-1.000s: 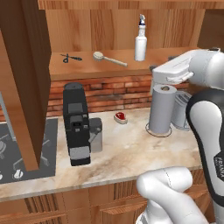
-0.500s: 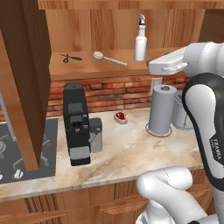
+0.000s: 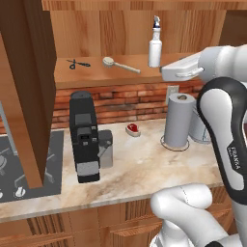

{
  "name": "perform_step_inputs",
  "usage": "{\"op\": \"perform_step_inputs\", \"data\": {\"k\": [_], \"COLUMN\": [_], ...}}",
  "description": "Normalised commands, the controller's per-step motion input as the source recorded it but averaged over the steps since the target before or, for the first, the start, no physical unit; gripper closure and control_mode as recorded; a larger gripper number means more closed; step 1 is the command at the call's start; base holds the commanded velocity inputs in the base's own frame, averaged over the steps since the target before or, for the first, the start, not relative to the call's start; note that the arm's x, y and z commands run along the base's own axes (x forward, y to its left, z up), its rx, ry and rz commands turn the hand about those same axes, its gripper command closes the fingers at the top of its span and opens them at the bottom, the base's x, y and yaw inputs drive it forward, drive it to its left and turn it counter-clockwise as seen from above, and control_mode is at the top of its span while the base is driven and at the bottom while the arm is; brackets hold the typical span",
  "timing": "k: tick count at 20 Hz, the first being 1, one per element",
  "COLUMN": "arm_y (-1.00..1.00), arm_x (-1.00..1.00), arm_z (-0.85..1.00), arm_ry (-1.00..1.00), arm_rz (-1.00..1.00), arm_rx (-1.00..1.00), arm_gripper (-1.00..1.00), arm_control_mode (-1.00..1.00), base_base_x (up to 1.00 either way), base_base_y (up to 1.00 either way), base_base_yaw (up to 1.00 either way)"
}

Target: Pick the dish brush and spray from the cabinet and place them on the counter.

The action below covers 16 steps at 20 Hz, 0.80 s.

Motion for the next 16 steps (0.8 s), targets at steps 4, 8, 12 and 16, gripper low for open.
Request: {"op": "perform_step_inputs", "data": {"k": [4,8,12,16], "arm_y": [-0.01,-0.07,-0.04,0.00], "arm_x": [0.12,0.10,0.11,0.17], "arm_z": [-0.07,-0.04,-0.05,-0.09], "arm_ry": [-0.03,-0.08,-0.08,-0.03], "arm_rz": [-0.02,-0.05,-0.05,-0.02], "arm_rx": [0.00,0.00,0.00,0.00], "arm_gripper": [-1.00,-1.00,-1.00,-1.00], "arm_control_mode": [-1.00,-1.00,-1.00,-1.00], "base_base_x": [0.00,0.00,0.00,0.00], "base_base_y": [0.00,0.00,0.00,0.00], "base_base_yaw": [0.00,0.00,0.00,0.00]}}
